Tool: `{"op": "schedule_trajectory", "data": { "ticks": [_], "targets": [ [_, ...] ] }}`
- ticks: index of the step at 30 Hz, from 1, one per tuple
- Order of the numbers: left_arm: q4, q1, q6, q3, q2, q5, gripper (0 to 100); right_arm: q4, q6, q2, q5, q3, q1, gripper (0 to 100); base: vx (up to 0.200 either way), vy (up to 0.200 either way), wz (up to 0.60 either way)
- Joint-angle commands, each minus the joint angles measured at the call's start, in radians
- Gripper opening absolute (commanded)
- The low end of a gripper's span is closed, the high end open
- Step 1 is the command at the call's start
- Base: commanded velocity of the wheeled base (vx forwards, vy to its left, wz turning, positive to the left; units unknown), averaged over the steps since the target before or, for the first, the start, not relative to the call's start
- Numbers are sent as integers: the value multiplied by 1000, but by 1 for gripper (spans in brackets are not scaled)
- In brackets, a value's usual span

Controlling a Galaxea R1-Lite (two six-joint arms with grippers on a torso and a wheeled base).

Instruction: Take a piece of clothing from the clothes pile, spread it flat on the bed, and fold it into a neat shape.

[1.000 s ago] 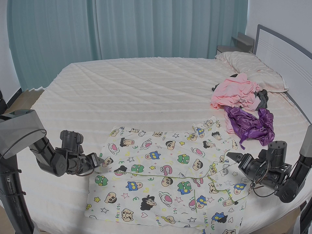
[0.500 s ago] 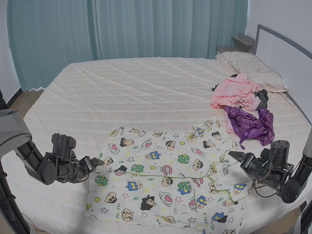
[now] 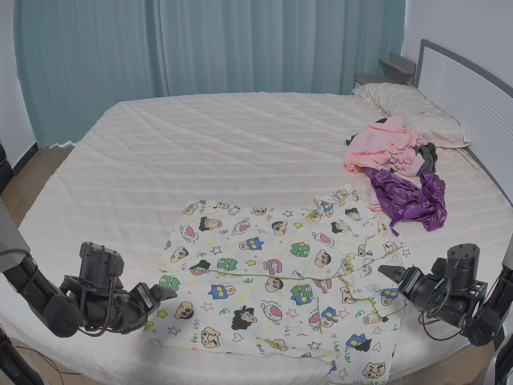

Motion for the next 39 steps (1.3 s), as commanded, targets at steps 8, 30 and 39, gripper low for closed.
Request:
{"op": "schedule_trajectory", "data": {
  "ticks": [8,30,39],
  "targets": [
    [-1,-57,-50,32,56,29,100,1,6,-7,-2,40,17,100,-25,0,0],
    [-231,-135,-179,-35,321,311,100,-1,6,0,-2,53,41,100,0,0,0],
    [-280,-169,-180,17,326,383,0,-1,3,7,-6,57,40,100,0,0,0]
  ]
}}
